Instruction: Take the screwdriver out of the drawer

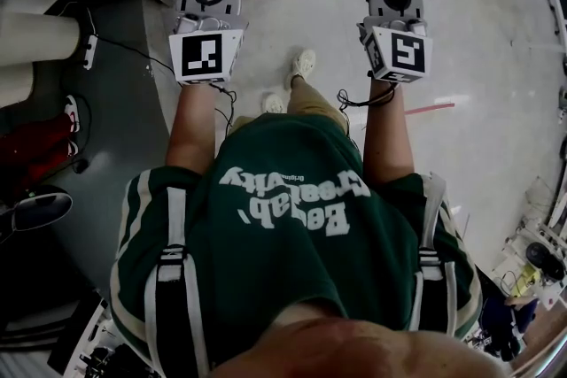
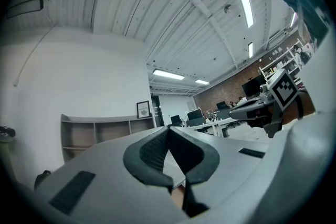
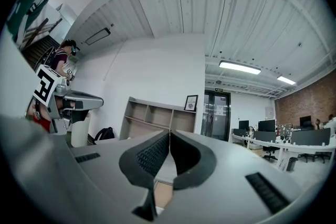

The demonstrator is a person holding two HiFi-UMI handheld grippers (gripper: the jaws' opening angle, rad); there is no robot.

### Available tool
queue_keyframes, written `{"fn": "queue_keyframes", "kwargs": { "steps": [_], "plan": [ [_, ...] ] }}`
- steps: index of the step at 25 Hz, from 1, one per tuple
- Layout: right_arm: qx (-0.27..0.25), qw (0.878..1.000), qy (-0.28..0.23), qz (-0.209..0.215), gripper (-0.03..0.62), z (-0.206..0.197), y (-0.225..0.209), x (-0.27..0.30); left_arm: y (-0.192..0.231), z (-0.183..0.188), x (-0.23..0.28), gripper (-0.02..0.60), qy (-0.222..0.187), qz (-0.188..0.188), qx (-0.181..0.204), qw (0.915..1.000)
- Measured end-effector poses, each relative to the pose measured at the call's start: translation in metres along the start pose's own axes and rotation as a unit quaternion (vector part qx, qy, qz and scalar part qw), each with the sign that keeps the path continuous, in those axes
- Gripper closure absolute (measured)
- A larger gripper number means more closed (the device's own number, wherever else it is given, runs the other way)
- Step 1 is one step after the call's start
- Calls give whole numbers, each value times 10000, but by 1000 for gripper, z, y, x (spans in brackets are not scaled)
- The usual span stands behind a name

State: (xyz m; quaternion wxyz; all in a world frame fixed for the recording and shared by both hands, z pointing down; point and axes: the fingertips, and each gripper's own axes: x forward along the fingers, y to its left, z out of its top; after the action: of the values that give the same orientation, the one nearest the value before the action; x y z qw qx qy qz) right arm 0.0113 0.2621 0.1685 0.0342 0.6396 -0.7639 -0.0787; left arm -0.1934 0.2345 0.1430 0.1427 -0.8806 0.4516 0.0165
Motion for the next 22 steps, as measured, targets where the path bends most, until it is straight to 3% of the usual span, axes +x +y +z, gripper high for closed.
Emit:
{"fn": "queue_keyframes", "kwargs": {
  "steps": [7, 15, 20, 22],
  "plan": [
    [-34, 9997, -145, 218, 560, -7, -14, 51, 18, -11, 41, 565, 40, 81, 73, 9999],
    [-1, 9988, -65, 486, 560, -27, -43, 143, 48, -45, 127, 565, 166, 207, 49, 9996],
    [-833, 9941, -269, 637, 561, -27, -61, 191, 54, -60, 181, 565, 225, 222, 51, 9995],
    [-853, 9927, -216, 828, 562, -29, -63, 204, 55, -63, 199, 565, 238, 206, 86, 9995]
  ]
}}
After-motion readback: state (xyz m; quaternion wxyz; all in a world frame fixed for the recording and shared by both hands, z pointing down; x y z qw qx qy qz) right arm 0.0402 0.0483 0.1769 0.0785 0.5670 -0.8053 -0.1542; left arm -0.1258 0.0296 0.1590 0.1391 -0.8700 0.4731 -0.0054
